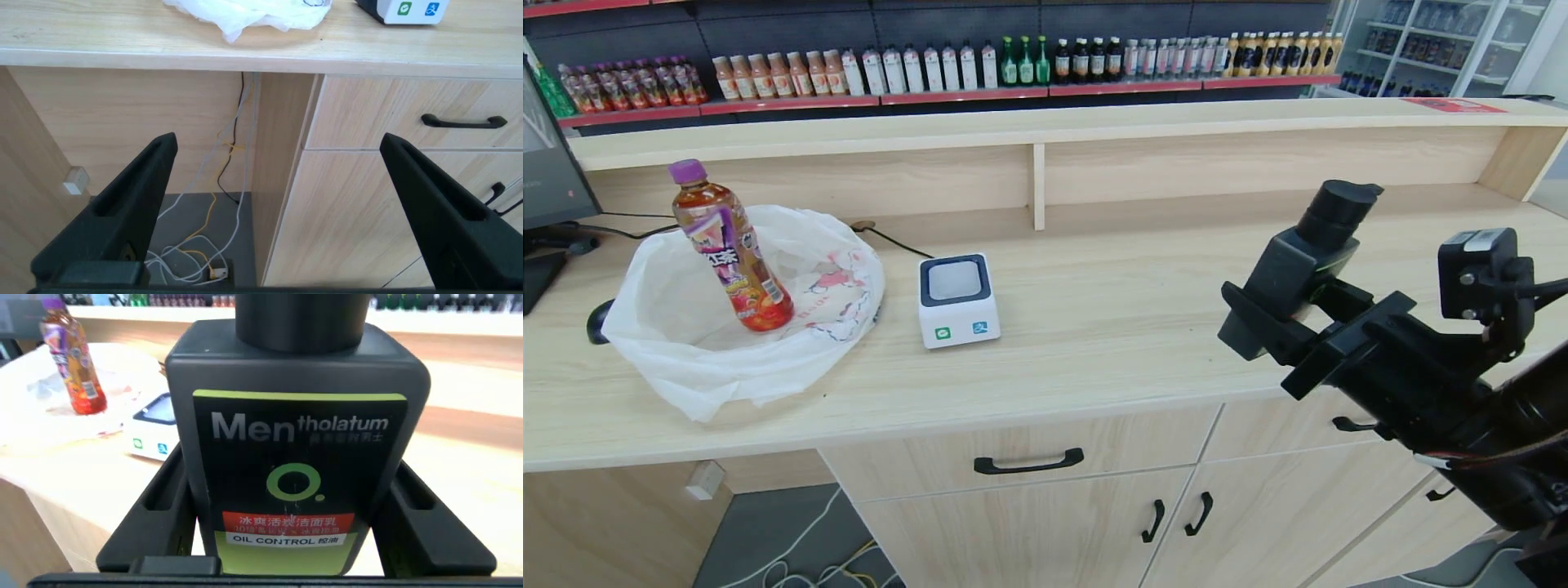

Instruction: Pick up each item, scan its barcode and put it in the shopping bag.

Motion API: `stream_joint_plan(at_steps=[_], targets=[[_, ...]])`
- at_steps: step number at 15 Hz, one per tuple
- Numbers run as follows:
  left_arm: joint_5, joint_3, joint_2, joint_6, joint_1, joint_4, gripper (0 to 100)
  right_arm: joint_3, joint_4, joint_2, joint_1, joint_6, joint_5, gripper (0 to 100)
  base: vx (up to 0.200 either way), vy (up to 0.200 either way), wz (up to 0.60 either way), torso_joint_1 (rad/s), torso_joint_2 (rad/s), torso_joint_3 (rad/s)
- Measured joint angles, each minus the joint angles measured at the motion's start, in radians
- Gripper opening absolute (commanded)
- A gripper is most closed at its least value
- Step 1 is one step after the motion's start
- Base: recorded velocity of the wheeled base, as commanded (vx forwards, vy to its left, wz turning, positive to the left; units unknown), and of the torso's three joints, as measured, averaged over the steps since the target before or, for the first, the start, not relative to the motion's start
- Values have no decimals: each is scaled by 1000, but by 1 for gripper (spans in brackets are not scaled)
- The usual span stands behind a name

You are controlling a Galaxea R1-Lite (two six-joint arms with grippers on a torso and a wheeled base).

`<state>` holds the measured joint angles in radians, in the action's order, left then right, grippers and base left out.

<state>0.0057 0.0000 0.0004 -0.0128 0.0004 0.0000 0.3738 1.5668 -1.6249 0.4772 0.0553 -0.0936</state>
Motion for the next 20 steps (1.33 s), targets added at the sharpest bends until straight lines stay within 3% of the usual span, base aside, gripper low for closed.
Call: stream_joint_plan(at_steps=[13, 20], targets=[[0, 0, 0, 1, 0, 0, 100, 9, 4, 13, -9, 0, -1, 0, 0, 200, 0, 2, 3, 2], [0, 0, 0, 1, 1, 0, 100, -20, 5, 57, -13, 0, -1, 0, 0, 0, 0, 0, 0, 0]])
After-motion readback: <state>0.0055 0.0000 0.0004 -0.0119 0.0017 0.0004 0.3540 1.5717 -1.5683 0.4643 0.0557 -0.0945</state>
